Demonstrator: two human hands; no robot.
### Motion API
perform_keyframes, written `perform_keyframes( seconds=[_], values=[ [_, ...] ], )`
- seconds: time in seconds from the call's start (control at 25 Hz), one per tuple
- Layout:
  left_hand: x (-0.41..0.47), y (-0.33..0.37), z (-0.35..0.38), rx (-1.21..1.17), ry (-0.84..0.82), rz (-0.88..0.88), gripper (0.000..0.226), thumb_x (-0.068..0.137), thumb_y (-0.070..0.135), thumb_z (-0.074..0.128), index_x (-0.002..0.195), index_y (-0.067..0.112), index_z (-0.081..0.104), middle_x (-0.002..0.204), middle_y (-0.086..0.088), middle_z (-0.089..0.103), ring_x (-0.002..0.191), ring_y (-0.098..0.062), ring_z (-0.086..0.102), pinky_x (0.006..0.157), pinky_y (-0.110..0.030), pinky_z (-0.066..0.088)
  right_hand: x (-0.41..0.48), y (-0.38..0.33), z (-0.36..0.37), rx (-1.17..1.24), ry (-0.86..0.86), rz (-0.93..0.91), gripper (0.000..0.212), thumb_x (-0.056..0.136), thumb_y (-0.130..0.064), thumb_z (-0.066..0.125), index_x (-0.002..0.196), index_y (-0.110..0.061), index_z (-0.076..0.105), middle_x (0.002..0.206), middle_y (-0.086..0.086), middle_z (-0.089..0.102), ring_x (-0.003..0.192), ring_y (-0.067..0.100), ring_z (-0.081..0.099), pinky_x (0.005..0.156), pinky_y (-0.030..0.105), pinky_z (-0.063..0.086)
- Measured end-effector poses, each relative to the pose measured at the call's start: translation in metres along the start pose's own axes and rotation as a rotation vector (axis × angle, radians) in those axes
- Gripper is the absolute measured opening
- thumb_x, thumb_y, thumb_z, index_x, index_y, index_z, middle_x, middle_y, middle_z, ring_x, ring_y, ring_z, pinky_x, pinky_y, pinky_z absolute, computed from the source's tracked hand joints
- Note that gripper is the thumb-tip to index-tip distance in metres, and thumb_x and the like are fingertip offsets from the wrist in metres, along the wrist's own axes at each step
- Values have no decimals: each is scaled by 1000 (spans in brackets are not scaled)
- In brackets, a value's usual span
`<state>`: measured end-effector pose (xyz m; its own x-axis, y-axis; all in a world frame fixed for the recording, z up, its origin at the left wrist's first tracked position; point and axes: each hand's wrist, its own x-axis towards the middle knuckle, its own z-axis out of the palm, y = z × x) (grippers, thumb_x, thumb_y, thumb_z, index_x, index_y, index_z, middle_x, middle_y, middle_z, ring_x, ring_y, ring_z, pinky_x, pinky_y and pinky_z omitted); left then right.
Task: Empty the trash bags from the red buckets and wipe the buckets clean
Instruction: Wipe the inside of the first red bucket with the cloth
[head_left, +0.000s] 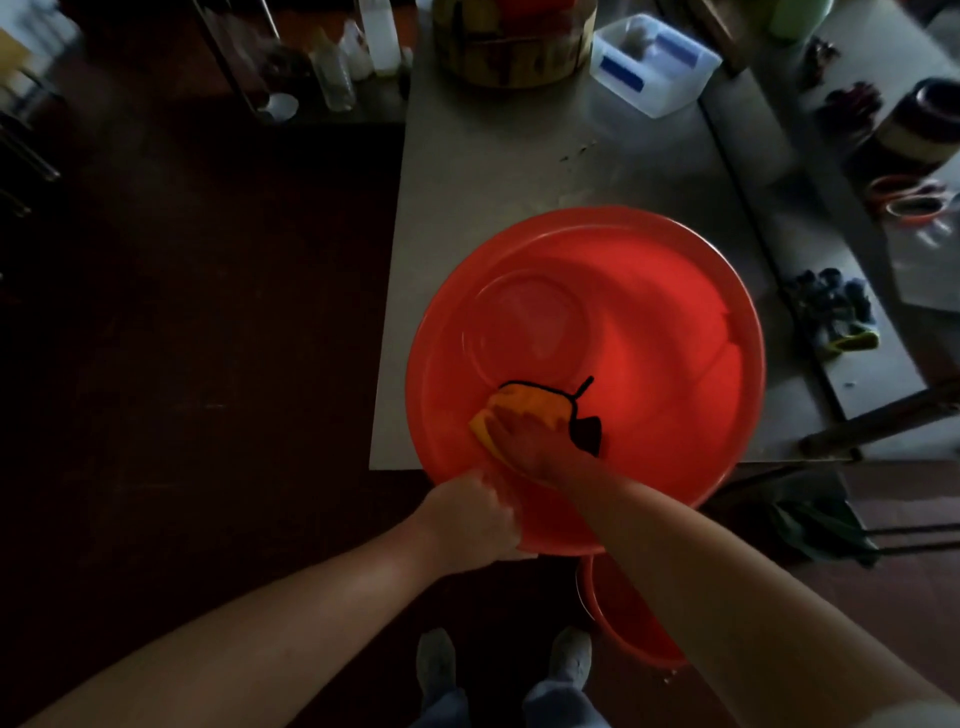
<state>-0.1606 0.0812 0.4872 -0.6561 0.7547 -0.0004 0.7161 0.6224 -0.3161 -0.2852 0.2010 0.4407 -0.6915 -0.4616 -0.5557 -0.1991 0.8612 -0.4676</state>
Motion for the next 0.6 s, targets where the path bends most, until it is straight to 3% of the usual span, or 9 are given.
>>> perform_keyframes(
  seconds=[0.12, 0.24, 0.32, 0.4, 0.44, 0.48, 0.52, 0.56, 0.6],
  values=[
    [-4, 4, 8, -47, -6, -13, 64, 96, 67, 39, 68, 18, 70, 65, -4, 67, 59, -23, 65, 61, -26, 52, 12, 28, 5, -317, -82, -35, 59, 104, -62, 20, 156, -36, 28, 167, 2, 20, 152, 29, 20, 119, 62, 10],
    [-8, 6, 9, -45, 6, 14, 72, 99, 59, 22, 76, 13, 73, 72, -9, 71, 65, -25, 68, 65, -31, 56, 16, 79, -10, -371, 164, -43, 53, 93, -68, 43, 139, -43, 52, 157, -2, 39, 150, 33, 25, 117, 58, 6],
    [-6, 6, 6, -27, 22, 47, 76, 98, 55, 14, 80, 11, 74, 76, -11, 72, 67, -26, 70, 68, -33, 58, 8, 103, -13, 115, 158, -589, 42, 88, -62, 59, 129, -52, 56, 156, -16, 39, 154, 24, 19, 120, 54, 2],
    [-4, 5, 2, -32, 22, 65, 78, 97, 62, 17, 81, 11, 73, 76, -11, 73, 68, -25, 70, 69, -33, 58, 0, 105, 0, 725, -283, -801, 55, 97, -66, 45, 135, -29, 59, 152, 5, 48, 146, 33, 33, 119, 55, 11],
    [-4, 3, 1, -17, 28, 67, 76, 96, 66, 23, 79, 12, 73, 76, -9, 72, 67, -25, 70, 68, -31, 57, -4, 89, 8, 540, -177, -650, 70, 98, -72, 32, 138, -21, 58, 149, 15, 49, 143, 40, 35, 117, 57, 11],
    [-4, 1, 2, 0, 27, 61, 72, 95, 69, 30, 77, 14, 73, 74, -8, 72, 66, -24, 69, 67, -30, 57, -4, 64, 5, 144, 114, -480, 77, 97, -75, 19, 144, -24, 52, 151, 18, 45, 142, 43, 33, 117, 59, 8],
    [-4, -1, 1, 4, 15, 52, 69, 93, 71, 36, 75, 15, 72, 73, -6, 71, 65, -23, 68, 65, -29, 55, -4, 44, -2, -58, -143, -249, 73, 98, -70, 10, 150, -30, 42, 155, 17, 39, 144, 43, 30, 117, 62, 8],
    [-4, -2, 1, 2, -3, 46, 67, 93, 71, 38, 72, 17, 71, 71, -5, 70, 63, -22, 67, 63, -27, 54, -9, 25, -4, -292, -97, -57, 64, 101, -65, 11, 154, -35, 32, 160, 14, 31, 146, 40, 27, 118, 63, 8],
    [-4, -2, 2, 6, -19, 44, 67, 93, 72, 38, 70, 18, 71, 69, -3, 69, 62, -21, 66, 60, -26, 51, -10, 18, 0, -363, -47, -62, 61, 102, -64, 14, 155, -37, 28, 162, 10, 28, 147, 38, 25, 118, 64, 8]
  ],
)
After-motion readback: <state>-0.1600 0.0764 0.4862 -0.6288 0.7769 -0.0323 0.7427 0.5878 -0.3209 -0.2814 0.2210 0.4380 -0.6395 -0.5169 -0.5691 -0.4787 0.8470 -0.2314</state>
